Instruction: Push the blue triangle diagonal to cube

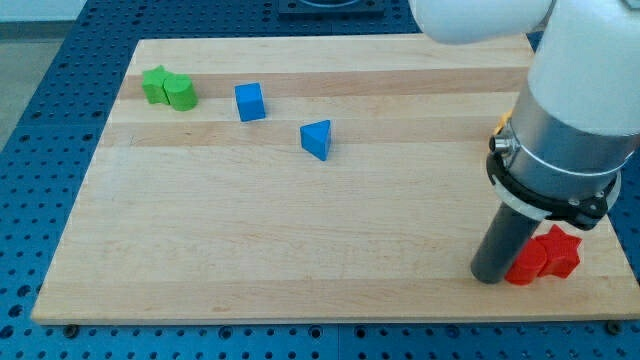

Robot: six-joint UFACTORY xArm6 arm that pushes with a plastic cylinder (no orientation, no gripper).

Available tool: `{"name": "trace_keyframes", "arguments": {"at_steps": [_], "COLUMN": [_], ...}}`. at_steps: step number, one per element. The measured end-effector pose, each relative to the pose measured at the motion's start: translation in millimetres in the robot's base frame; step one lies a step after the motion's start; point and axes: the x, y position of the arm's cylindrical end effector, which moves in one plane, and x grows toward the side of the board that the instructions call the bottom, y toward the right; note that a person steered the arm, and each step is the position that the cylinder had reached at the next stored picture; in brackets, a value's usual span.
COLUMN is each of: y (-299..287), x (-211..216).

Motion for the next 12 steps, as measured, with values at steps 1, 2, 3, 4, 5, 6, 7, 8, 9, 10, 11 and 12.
{"name": "trace_keyframes", "arguments": {"at_steps": [1,2,3,4,5,6,7,8,9,10,11,12], "y": [0,-8,-20,-34,-113,-137,-143,-156,-188,-214,-235,-238], "x": [0,-38,-112,-177,-182,-182,-182,-182,-182,-182,-182,-182]}}
